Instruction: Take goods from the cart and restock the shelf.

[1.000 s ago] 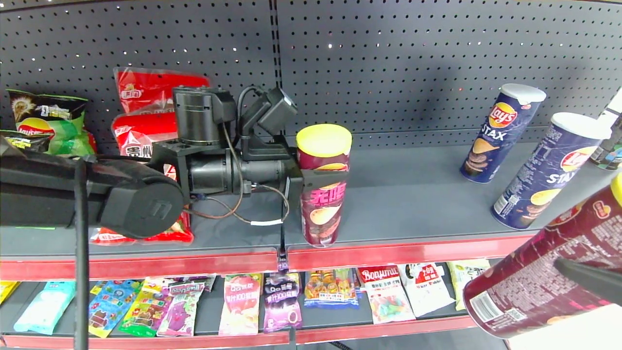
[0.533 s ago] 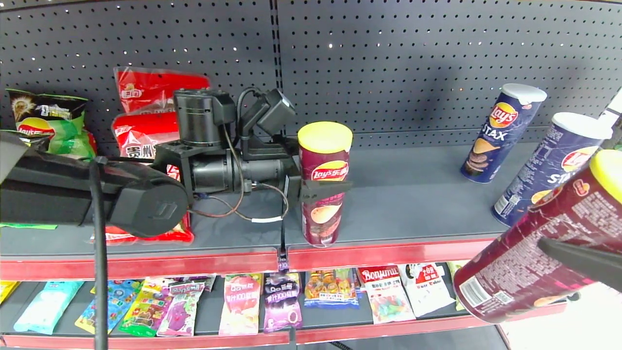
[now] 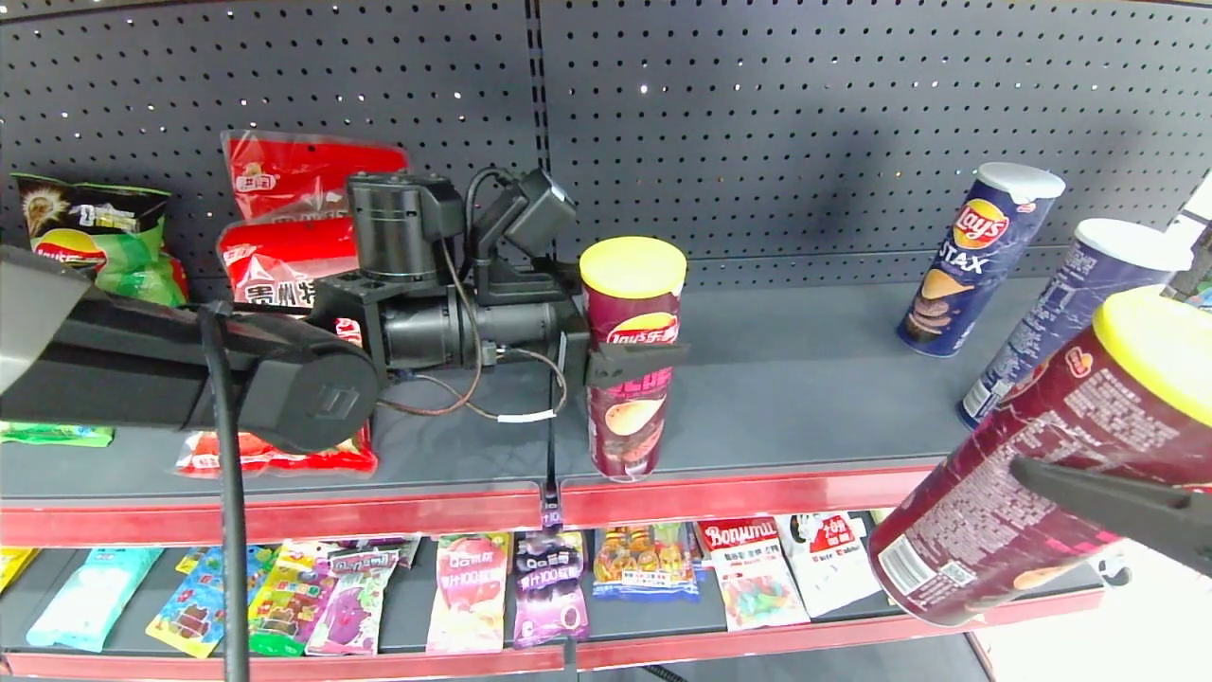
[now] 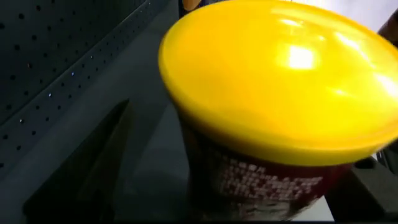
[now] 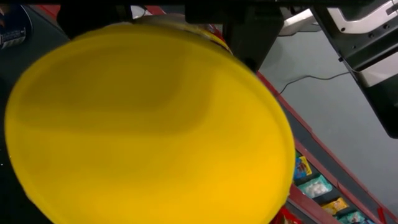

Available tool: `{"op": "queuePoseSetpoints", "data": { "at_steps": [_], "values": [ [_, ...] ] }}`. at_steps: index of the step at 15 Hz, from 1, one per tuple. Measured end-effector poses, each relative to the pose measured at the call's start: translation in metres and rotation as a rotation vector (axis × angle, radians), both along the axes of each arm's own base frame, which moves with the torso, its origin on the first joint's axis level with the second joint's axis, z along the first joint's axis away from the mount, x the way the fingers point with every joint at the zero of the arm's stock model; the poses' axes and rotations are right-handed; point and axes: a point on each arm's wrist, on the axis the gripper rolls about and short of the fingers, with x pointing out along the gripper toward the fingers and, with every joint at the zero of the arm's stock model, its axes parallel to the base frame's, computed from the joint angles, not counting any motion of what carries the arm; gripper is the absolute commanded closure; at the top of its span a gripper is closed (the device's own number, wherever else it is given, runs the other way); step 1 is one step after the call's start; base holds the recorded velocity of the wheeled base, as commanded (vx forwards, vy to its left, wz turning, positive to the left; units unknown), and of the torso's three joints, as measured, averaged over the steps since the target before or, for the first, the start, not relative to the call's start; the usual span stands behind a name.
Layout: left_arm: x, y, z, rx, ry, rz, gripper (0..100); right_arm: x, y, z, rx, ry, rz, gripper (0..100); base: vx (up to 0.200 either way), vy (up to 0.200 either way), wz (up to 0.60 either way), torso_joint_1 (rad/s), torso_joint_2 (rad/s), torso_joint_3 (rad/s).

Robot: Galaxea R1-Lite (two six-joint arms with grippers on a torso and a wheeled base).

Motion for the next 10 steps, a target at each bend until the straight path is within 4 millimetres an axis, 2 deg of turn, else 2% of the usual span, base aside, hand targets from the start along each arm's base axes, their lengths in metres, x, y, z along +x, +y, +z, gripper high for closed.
{"op": "queuePoseSetpoints", "data": {
  "at_steps": [4,10],
  "values": [
    [-0.017,0.009,-0.014,0.033,0.061,-0.015,0,0.017,0.008,0.006,-0.01,0.017,-0.013,100,0.0,0.0,0.0,0.0,0.0,0.0],
    [-0.039,0.036,-0.019,0.022,0.046,0.017,0,0.084,0.034,0.031,-0.016,0.03,-0.06,100,0.0,0.0,0.0,0.0,0.0,0.0]
  ]
}}
